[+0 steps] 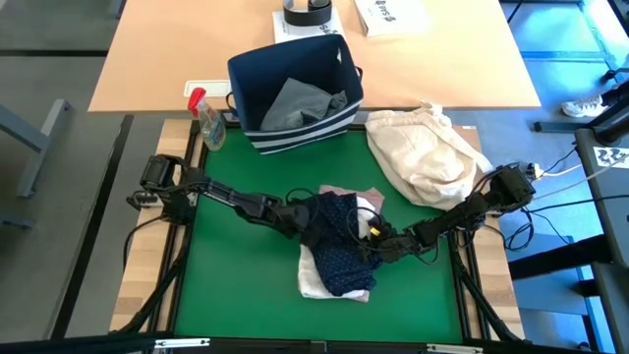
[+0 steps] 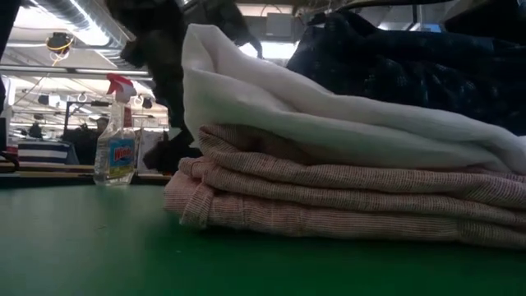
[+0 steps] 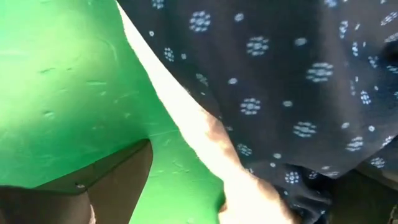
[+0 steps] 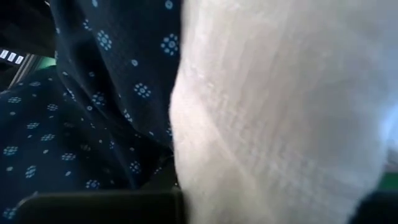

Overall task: Fold laundry
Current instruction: Put the stacked polos into the blue laundry bin

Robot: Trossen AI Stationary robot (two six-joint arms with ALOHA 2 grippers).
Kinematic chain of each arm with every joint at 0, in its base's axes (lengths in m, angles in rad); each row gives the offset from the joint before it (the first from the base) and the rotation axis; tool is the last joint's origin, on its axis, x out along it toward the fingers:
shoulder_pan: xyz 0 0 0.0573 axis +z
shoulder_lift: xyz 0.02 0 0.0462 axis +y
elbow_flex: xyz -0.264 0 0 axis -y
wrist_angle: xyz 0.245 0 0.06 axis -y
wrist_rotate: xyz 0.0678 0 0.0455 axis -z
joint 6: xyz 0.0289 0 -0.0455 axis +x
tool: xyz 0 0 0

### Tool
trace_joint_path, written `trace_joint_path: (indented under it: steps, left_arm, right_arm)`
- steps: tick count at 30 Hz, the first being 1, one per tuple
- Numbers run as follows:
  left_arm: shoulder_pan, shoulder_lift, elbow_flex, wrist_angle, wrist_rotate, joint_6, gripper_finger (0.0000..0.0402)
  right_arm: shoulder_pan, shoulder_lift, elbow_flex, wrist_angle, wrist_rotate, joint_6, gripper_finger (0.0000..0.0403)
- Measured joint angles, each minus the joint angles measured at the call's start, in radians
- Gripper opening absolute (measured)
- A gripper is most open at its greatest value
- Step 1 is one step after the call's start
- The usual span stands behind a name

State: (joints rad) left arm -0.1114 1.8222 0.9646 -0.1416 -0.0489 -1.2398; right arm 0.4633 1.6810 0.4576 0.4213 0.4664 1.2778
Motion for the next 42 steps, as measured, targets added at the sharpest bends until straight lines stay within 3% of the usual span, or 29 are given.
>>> trace_joint_path:
  steps: [19, 26, 35, 42]
  left_arm:
    - [0.015, 0.204, -0.058, 0.551, 0.195, -0.082, 0.0390]
    - [0.016, 0.233, -0.054, 0.635, 0.209, -0.057, 0.0305]
    - [-0.007, 0.226, -0.034, 0.628, 0.157, 0.095, 0.0111]
    - [-0.022, 0.117, -0.027, 0.542, 0.046, 0.309, 0.0103]
  right_arm:
    - [0.001, 0.010, 0.001, -0.007, -0.006, -0.007, 0.0064]
    - [0.003, 0.047, 0.001, 0.042, 0.018, -0.035, 0.0064]
    - [0.004, 0.048, -0.001, 0.089, 0.039, -0.099, 0.0064]
    - [0.000, -0.026, 0.026, 0.021, 0.069, -0.267, 0.0064]
